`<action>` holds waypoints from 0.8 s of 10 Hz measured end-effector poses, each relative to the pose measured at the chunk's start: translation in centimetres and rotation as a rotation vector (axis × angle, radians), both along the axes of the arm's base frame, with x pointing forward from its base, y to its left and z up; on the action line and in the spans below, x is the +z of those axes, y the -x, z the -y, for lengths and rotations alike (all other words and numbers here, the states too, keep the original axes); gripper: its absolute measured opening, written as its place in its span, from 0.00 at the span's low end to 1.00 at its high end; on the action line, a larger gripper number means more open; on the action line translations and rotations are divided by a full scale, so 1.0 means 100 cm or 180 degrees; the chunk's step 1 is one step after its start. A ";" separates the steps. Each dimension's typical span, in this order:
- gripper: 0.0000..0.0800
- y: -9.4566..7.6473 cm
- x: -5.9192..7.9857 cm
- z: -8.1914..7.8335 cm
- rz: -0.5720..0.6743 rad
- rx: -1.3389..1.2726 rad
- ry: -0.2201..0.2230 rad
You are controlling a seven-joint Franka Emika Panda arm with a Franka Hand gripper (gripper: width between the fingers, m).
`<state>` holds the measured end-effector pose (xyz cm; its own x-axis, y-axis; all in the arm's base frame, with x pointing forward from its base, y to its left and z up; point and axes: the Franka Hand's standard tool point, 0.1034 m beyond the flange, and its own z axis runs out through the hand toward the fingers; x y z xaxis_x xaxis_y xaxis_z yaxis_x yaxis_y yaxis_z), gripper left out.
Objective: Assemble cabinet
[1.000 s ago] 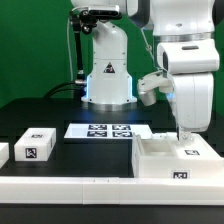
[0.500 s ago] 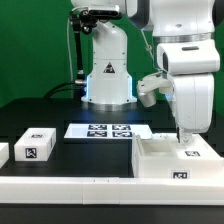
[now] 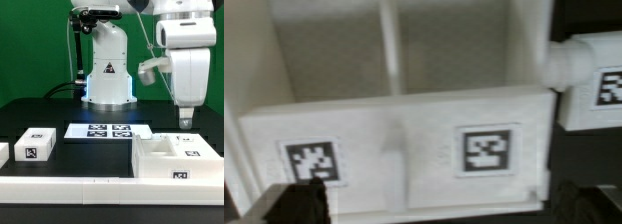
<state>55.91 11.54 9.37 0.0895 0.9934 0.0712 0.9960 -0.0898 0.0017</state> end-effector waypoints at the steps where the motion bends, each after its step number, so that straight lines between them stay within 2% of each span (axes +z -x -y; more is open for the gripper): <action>1: 0.81 -0.001 -0.004 0.001 -0.0017 -0.0004 -0.0004; 4: 0.81 0.000 -0.005 0.001 -0.0007 -0.0012 -0.0012; 5: 0.81 0.007 -0.003 0.001 0.0066 -0.0001 -0.0016; 8: 0.81 0.061 -0.009 0.008 0.0138 0.0030 0.0014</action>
Offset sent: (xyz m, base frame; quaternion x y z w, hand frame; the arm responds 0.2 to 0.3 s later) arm 0.0000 0.0000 0.0000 0.0000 0.0000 0.0000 1.0000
